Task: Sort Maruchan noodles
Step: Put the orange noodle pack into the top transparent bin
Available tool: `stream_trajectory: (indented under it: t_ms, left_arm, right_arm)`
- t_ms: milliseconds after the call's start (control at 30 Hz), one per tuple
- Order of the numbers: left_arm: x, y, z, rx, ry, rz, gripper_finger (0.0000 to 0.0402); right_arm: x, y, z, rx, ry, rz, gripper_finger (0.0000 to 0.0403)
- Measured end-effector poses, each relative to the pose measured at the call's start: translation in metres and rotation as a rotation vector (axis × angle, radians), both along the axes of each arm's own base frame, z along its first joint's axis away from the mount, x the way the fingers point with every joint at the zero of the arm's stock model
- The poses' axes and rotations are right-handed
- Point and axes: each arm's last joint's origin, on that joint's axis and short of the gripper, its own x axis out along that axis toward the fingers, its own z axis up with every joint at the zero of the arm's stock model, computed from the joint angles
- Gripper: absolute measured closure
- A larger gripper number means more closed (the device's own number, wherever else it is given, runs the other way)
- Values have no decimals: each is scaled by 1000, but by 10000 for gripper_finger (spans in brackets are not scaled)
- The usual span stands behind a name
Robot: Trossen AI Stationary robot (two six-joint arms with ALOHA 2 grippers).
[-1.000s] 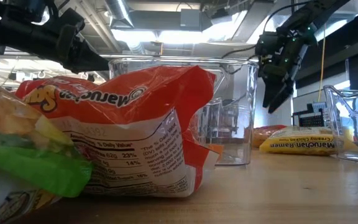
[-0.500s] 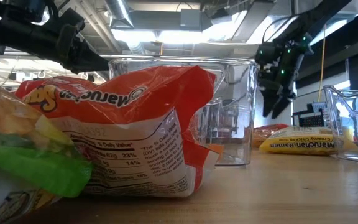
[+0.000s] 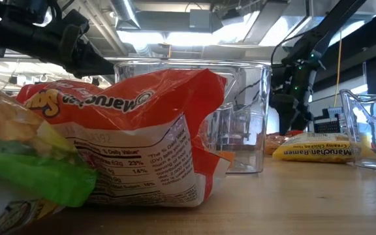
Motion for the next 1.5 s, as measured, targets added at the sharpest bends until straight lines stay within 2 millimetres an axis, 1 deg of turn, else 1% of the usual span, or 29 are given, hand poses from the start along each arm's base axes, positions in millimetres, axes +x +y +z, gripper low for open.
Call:
stream_trajectory:
  t_ms: [100, 233, 400, 567, 867, 1033, 1167, 1233, 1300, 1500]
  left_arm:
    - [0, 0, 0, 0, 0, 0, 385]
    - [0, 0, 0, 0, 0, 0, 385]
    - [0, 0, 0, 0, 0, 0, 385]
    - [0, 0, 0, 0, 1, 0, 385]
    - [0, 0, 0, -1, 1, -12, 385]
    - [0, 0, 0, 3, 3, -25, 385]
    - [0, 0, 0, 3, 3, -26, 385]
    - [0, 0, 0, 2, 3, -26, 385]
    - [0, 0, 0, 3, 3, -26, 385]
    - [0, 0, 0, 3, 3, -26, 385]
  right_arm:
    - [0, 1, -5, 35, 14, 26, 52]
    - [8, 7, -10, 73, -4, 88, 52]
    - [23, 17, -10, 56, -16, 155, 52]
    - [30, 22, -13, 63, -9, 188, 52]
    - [31, 23, -23, 131, -2, 190, 52]
    - [31, 23, -23, 138, -10, 192, 52]
    - [33, 23, -22, 145, -49, 200, 53]
    - [33, 23, -22, 172, -79, 209, 63]
    - [34, 23, -25, 200, -93, 213, 82]
    - [37, 23, -37, 279, -133, 234, 171]
